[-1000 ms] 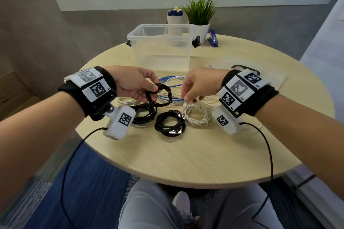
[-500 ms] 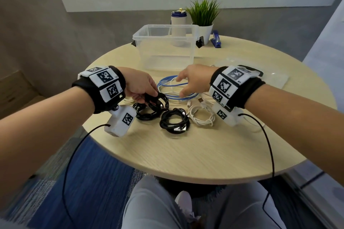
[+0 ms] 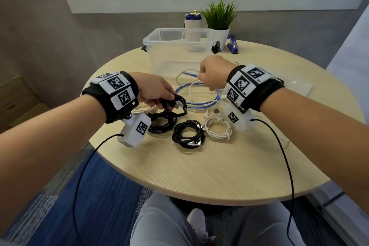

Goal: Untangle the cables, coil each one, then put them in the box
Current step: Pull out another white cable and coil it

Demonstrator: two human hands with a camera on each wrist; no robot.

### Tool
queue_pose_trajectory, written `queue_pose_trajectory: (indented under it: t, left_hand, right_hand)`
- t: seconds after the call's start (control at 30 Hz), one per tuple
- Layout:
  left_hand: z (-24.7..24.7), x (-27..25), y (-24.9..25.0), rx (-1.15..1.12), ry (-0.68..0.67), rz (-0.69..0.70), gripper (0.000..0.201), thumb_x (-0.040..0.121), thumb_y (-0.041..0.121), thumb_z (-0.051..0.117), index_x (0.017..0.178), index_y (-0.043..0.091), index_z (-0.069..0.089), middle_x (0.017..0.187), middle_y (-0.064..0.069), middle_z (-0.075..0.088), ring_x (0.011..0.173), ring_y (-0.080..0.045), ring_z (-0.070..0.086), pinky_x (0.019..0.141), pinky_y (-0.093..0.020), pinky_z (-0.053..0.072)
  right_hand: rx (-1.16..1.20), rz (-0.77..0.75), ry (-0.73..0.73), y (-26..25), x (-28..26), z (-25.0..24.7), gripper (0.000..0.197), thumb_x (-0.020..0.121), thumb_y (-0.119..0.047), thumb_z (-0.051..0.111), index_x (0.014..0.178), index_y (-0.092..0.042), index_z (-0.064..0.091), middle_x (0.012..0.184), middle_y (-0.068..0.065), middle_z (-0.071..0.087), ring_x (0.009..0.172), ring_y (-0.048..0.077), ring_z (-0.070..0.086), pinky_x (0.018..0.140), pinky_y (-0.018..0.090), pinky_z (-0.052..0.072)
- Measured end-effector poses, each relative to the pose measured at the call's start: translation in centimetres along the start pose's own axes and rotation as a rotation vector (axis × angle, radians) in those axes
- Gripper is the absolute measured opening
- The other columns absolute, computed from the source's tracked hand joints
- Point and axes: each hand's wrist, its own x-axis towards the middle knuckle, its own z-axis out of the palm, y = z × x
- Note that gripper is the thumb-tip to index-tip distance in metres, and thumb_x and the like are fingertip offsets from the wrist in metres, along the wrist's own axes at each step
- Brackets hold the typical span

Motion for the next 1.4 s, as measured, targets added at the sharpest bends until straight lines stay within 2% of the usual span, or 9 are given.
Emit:
queue_pose_trajectory:
  t: [0.1, 0.2, 0.33, 0.47, 0.67, 0.93, 1.07, 1.17, 1.4]
  left_hand:
    - [0.1, 0.5, -0.1, 0.033, 0.041, -0.030, 0.015, 0.098, 0.012, 0.048, 0.093, 0.015, 0.062, 0.082, -0.005, 0.069, 0.051, -0.008, 0.055, 0.040, -0.015, 0.034]
    - [0.2, 1.3, -0.1, -0.023, 0.110, -0.047, 0.016, 0.099, 0.011, 0.045, 0.089, 0.015, 0.058, 0.076, -0.005, 0.066, 0.055, -0.012, 0.055, 0.045, -0.017, 0.040]
    - [0.1, 1.9, 0.0, -0.151, 0.218, -0.055, 0.014, 0.099, 0.009, 0.044, 0.087, 0.014, 0.049, 0.076, -0.010, 0.062, 0.060, -0.018, 0.058, 0.045, -0.019, 0.048]
    - [0.3, 2.0, 0.1, -0.041, 0.144, -0.075, 0.006, 0.096, 0.010, 0.052, 0.090, 0.013, 0.052, 0.084, -0.012, 0.067, 0.064, -0.018, 0.063, 0.060, -0.026, 0.051]
    - [0.1, 2.4, 0.6, 0.140, 0.164, -0.037, 0.012, 0.091, 0.017, 0.061, 0.099, 0.011, 0.065, 0.084, -0.005, 0.067, 0.076, -0.014, 0.062, 0.069, -0.024, 0.051]
    - [-1.1, 2.8, 4.3, -0.216, 0.605, 0.366, 0.030, 0.090, 0.026, 0.063, 0.116, 0.023, 0.049, 0.080, 0.000, 0.060, 0.064, -0.011, 0.061, 0.056, -0.024, 0.049]
    - [-1.4, 2.5, 6.0, -0.220, 0.603, 0.539, 0.005, 0.093, 0.018, 0.058, 0.094, 0.019, 0.062, 0.071, 0.003, 0.058, 0.057, -0.005, 0.058, 0.058, -0.021, 0.049]
    - [-1.3, 2.3, 6.8, -0.343, 0.639, 0.575, 0.023, 0.097, 0.018, 0.051, 0.079, 0.011, 0.063, 0.070, -0.001, 0.059, 0.051, -0.004, 0.056, 0.056, -0.018, 0.050]
    - [-2.2, 0.8, 8.6, -0.835, 0.607, 0.696, 0.029, 0.100, 0.019, 0.045, 0.080, 0.004, 0.059, 0.069, -0.006, 0.060, 0.052, -0.012, 0.058, 0.055, -0.020, 0.051]
  right_hand:
    - [0.235, 0.085, 0.125, 1.3, 0.4, -1.2, 0.017, 0.093, -0.010, 0.044, 0.091, -0.003, 0.059, 0.082, 0.016, 0.066, 0.061, 0.022, 0.062, 0.054, 0.029, 0.051]
    - [0.520, 0.196, 0.189, 2.1, 0.5, -2.1, 0.018, 0.096, -0.012, 0.040, 0.097, -0.003, 0.055, 0.077, 0.015, 0.063, 0.069, 0.026, 0.068, 0.067, 0.037, 0.059]
    - [0.673, 0.204, 0.453, 2.8, 0.2, -2.8, 0.013, 0.096, -0.014, 0.042, 0.093, -0.008, 0.053, 0.080, 0.014, 0.064, 0.060, 0.021, 0.069, 0.058, 0.037, 0.060]
    - [0.733, 0.173, 0.574, 3.8, 0.3, -3.2, 0.016, 0.096, -0.015, 0.045, 0.096, -0.004, 0.056, 0.089, 0.015, 0.065, 0.059, 0.018, 0.069, 0.054, 0.033, 0.059]
    - [0.734, 0.119, 0.485, 4.5, 0.3, -2.9, 0.018, 0.093, -0.014, 0.049, 0.097, 0.000, 0.059, 0.088, 0.015, 0.067, 0.061, 0.019, 0.070, 0.059, 0.037, 0.060]
    - [0.810, 0.007, 0.343, 4.5, -0.9, -3.5, 0.009, 0.092, -0.020, 0.060, 0.092, -0.012, 0.065, 0.083, 0.006, 0.065, 0.057, 0.015, 0.064, 0.044, 0.023, 0.046]
    - [0.858, -0.067, 0.304, 4.3, -1.2, -4.1, 0.011, 0.096, -0.019, 0.053, 0.092, -0.012, 0.061, 0.080, 0.006, 0.067, 0.059, 0.016, 0.064, 0.046, 0.021, 0.046]
    - [0.819, -0.070, 0.298, 4.5, -1.1, -3.8, 0.012, 0.096, -0.019, 0.053, 0.085, -0.018, 0.057, 0.075, 0.002, 0.066, 0.056, 0.012, 0.061, 0.047, 0.022, 0.045]
    - [0.574, 0.046, 0.159, 6.1, -0.3, -1.2, 0.017, 0.094, -0.022, 0.053, 0.091, -0.007, 0.062, 0.086, 0.007, 0.064, 0.069, 0.012, 0.063, 0.060, 0.031, 0.052]
